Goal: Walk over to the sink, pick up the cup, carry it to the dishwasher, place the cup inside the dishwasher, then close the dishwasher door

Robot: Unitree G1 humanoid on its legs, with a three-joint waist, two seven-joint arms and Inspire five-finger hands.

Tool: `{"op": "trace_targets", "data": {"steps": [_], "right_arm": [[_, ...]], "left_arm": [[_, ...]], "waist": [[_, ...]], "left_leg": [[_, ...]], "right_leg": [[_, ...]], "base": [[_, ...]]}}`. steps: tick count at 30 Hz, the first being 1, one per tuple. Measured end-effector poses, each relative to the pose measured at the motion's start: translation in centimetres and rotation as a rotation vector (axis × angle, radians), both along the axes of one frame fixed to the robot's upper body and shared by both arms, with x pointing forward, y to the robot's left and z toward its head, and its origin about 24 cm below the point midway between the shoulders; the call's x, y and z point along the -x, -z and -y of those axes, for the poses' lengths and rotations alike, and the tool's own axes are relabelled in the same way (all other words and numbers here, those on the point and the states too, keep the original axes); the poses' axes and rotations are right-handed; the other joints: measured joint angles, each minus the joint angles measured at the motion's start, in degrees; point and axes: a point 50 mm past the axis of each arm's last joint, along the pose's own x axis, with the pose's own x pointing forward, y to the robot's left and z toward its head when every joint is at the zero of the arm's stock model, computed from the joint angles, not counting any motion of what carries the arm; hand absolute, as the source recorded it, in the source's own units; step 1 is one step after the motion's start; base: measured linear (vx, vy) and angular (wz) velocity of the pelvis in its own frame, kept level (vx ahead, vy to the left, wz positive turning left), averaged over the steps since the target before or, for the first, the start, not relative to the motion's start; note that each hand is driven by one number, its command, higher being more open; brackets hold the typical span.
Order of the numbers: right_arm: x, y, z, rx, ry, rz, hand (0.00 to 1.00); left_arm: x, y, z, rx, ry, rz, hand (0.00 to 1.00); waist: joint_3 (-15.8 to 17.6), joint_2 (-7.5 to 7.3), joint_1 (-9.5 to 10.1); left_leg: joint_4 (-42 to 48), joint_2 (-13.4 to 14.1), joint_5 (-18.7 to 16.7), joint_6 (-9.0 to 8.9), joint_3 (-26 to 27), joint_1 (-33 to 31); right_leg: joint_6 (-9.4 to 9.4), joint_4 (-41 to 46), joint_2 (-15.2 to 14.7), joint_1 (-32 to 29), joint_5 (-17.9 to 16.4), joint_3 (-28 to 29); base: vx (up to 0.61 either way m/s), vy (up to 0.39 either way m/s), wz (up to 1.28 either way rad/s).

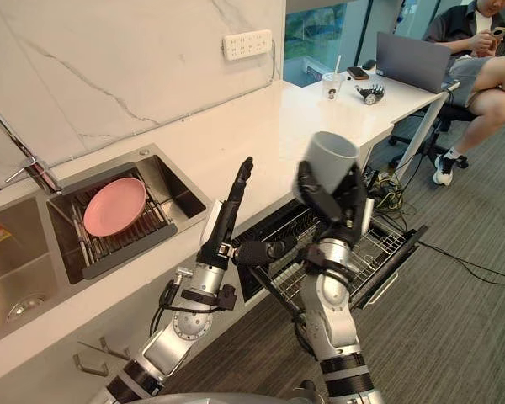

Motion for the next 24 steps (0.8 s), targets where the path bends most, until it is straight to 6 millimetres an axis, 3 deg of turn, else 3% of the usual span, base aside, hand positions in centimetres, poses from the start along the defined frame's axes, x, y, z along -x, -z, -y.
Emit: {"op": "trace_targets", "data": {"steps": [4, 6, 9, 13, 17, 21, 24], "right_arm": [[0.9, -0.1, 3.3, 0.039, 0.18, -0.005, 0.0], [1.9, 0.2, 5.7, 0.068, 0.278, -0.025, 0.0], [3.0, 0.8, 7.7, 0.09, 0.302, -0.052, 0.0], [4.0, 4.4, 9.7, -0.005, 0.188, -0.172, 0.0], [4.6, 8.6, 9.7, -0.108, 0.085, -0.334, 0.0], [5.2, 11.7, 8.8, -0.139, -0.014, -0.468, 0.0], [5.3, 12.9, 7.5, -0.062, -0.114, -0.556, 0.0]], "left_arm": [[0.4, 0.5, -0.1, 0.132, 0.125, -0.124, 1.0], [1.2, 1.5, 0.1, 0.267, 0.263, -0.259, 1.0], [2.3, 3.3, 0.4, 0.326, 0.352, -0.405, 1.0], [4.7, 9.6, 0.0, 0.309, 0.361, -0.77, 1.0], [9.0, 16.2, -4.0, 0.245, 0.203, -1.103, 1.0], [11.5, 18.8, -8.1, 0.137, 0.06, -1.225, 1.0], [12.4, 20.0, -10.5, 0.08, -0.07, -1.284, 1.0]], "waist": [[0.0, -0.01, -0.06], [0.0, -0.03, -0.1], [0.0, -0.07, -0.49], [-0.1, -0.41, -1.21], [-0.1, -0.37, -1.07], [0.0, -0.63, 0.63], [0.3, -1.09, 1.91]], "left_leg": [[0.0, 0.0, 0.0, -0.03, 0.2, -0.1], [0.0, 0.0, -0.1, -0.08, 0.2, -0.3], [0.0, 0.1, -0.1, -0.13, 0.2, -0.7], [0.0, 0.8, -0.3, -0.34, -0.3, -1.3], [0.0, 0.8, 0.0, -0.63, -1.7, -2.2], [0.0, 0.7, 0.3, -0.54, -3.0, -2.6], [0.0, 0.3, 0.6, -0.33, -4.4, -2.7]], "right_leg": [[0.01, -0.1, 0.0, 0.0, 0.0, 0.0], [0.03, -0.3, 0.1, -0.1, 0.0, -0.1], [0.1, -0.6, 0.1, -0.4, 0.0, -0.2], [0.13, -1.2, 0.5, -0.4, 0.0, -0.7], [0.11, -1.6, 0.8, -0.4, 0.0, -2.3], [0.14, -1.9, 0.5, 0.4, 0.0, -3.7], [0.27, -2.0, 0.1, 1.0, -0.1, -4.8]], "base": [[0.0, 0.0, 0.0], [0.0, 0.0, 0.0], [0.0, 0.0, 0.0], [0.01, -0.039, 0.04], [0.0, -0.033, 0.14], [0.0, -0.015, 0.21], [-0.03, 0.0, 0.22]]}}
